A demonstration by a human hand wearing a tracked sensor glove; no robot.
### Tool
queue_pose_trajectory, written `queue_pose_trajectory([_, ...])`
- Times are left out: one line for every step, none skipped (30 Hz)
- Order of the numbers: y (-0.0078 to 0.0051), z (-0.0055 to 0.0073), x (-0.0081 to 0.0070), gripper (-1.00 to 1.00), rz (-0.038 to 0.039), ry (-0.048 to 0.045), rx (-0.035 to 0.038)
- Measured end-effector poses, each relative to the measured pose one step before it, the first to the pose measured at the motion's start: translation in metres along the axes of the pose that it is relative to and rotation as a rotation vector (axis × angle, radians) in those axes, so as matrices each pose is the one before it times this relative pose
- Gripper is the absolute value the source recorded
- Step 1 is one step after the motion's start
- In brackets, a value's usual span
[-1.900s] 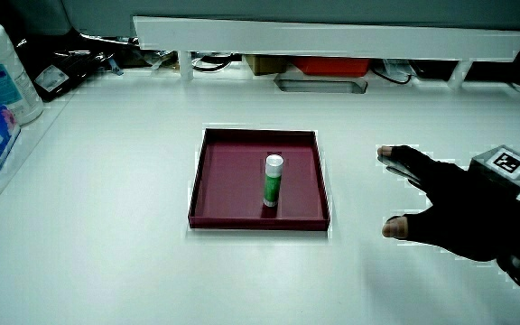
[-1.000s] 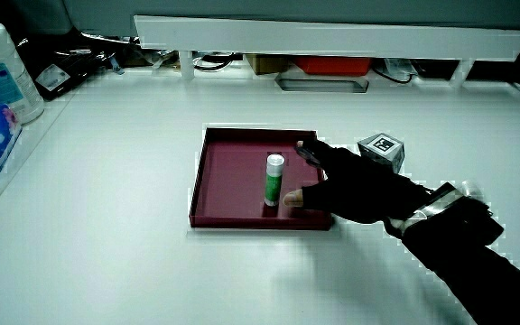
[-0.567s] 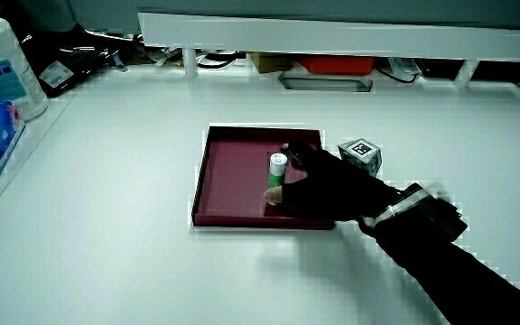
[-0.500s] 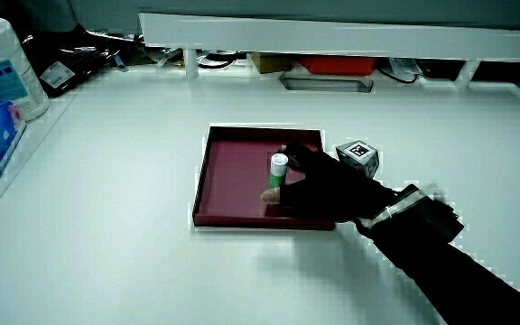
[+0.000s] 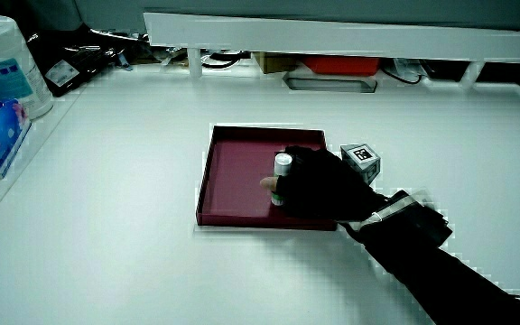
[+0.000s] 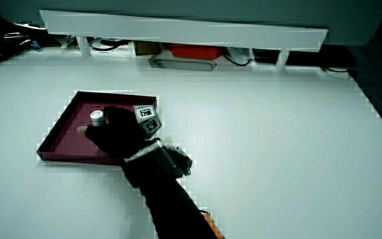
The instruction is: Pick glue stick
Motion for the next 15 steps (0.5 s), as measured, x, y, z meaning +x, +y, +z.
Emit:
queue_pose_trajectory([-0.00033, 0.0006, 0.00163, 0.36, 0.00564, 0.00177, 0.02112])
queue_pose_trajectory([0.00002, 0.00046, 0.00183, 0.39, -0.00261, 0.00274, 0.00976])
queue_pose_trajectory([-0.00013, 0.00021, -0.00013, 0.43, -0.00018, 0.00717, 0.01175])
queue_pose_trajectory([-0.00075, 0.00007, -0.00019, 0.46, -0.00227, -0.00584, 0.01075])
queue_pose_trajectory([0.00026, -0.00045, 0.00089, 0.5, 0.02516, 0.01629, 0.00688])
queue_pose_trajectory([-0.0009, -0.00052, -0.00051, 0.54, -0.01301, 0.00845, 0.0051])
queue_pose_trajectory([0.00022, -0.00003, 0.00139, 0.57, 0.00199, -0.00583, 0.00815])
queue_pose_trajectory([0.00049, -0.00014, 0.00168, 0.61, 0.01339, 0.00927, 0.00508])
queue_pose_trajectory([-0.00083, 0.00001, -0.00004, 0.64, -0.00648, 0.0092, 0.01079])
queue_pose_trajectory([-0.00149, -0.00016, -0.00121, 0.68, -0.0078, 0.01, 0.00675])
queue_pose_trajectory([-0.00021, 0.00037, 0.0011, 0.71, 0.00251, -0.0028, 0.00623])
queue_pose_trajectory([0.00054, 0.00009, 0.00127, 0.75, 0.01024, 0.00768, 0.00027])
queue_pose_trajectory([0.00022, 0.00016, 0.00142, 0.79, 0.009, -0.00645, 0.00576])
queue_pose_trajectory([-0.00079, -0.00045, -0.00118, 0.82, -0.0107, 0.00248, -0.00373])
queue_pose_trajectory([0.00016, 0.00017, 0.00086, 0.86, -0.00143, -0.01066, 0.00132])
